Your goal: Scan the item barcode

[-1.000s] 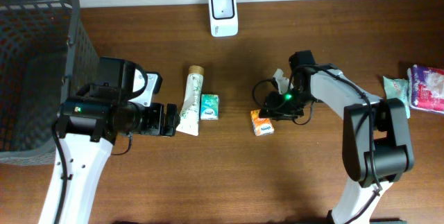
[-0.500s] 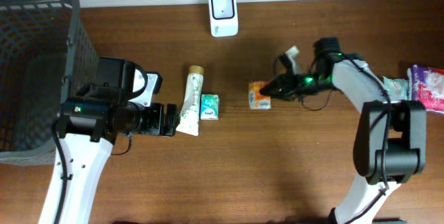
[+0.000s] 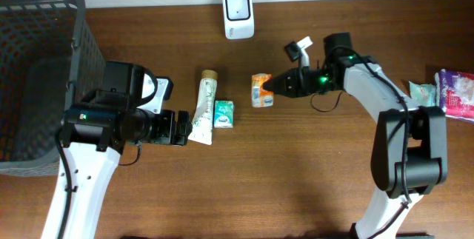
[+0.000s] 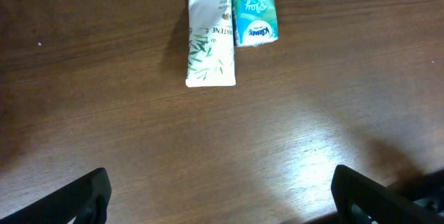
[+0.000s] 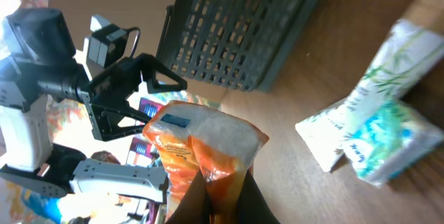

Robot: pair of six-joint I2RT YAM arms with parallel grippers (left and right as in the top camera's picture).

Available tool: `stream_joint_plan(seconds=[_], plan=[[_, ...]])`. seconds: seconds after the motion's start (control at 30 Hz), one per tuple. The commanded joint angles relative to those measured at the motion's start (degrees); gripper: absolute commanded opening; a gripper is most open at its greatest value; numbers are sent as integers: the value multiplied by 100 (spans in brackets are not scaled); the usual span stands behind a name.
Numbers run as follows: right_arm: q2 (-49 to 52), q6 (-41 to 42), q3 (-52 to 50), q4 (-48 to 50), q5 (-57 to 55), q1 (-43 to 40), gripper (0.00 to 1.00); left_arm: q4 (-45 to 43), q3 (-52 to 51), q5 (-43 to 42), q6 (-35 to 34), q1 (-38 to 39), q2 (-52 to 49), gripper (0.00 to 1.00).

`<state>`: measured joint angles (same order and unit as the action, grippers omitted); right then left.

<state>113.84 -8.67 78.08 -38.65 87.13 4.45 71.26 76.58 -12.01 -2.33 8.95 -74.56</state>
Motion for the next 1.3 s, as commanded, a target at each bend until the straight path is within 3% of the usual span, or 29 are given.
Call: stream_joint_plan(seconds=[0.0, 0.4, 0.47, 0.53, 0.6, 0.67, 0.77, 0.83, 0.9, 1.1, 1.27], plan=[[-35, 13, 129, 61, 181, 94, 4, -9, 11, -17, 133, 15, 28, 99], [-35, 13, 138, 57, 157, 85, 4, -9, 11, -17, 133, 15, 28, 99], [-35, 345, 138, -92, -555, 92, 4, -9, 11, -17, 133, 15, 28, 99], [-35, 931, 138, -323, -2083, 245, 4, -9, 11, -17, 133, 15, 28, 99], [-98, 984, 319, -938, -3906, 470, 4, -9, 11, -17, 133, 15, 28, 99], [-160, 986, 1150, -2188, -6411, 706, 4, -9, 11, -17, 133, 15, 28, 99], [-160, 1650, 1814, -2981, -9394, 1093, 4, -9, 11, -17, 133, 15, 28, 99], [-85, 1867, 1694, -2990, -10417, 1364, 4, -9, 11, -17, 133, 15, 28, 99], [68, 1998, 1340, -2802, -10966, 1513, 4, -9, 11, -17, 133, 15, 28, 99], [98, 2269, 570, -2430, -10686, 1515, 12, -9, 11, -17, 133, 15, 28, 99], [98, 2267, 570, -2286, -10402, 1515, 5, -9, 11, -17, 133, 15, 28, 99]])
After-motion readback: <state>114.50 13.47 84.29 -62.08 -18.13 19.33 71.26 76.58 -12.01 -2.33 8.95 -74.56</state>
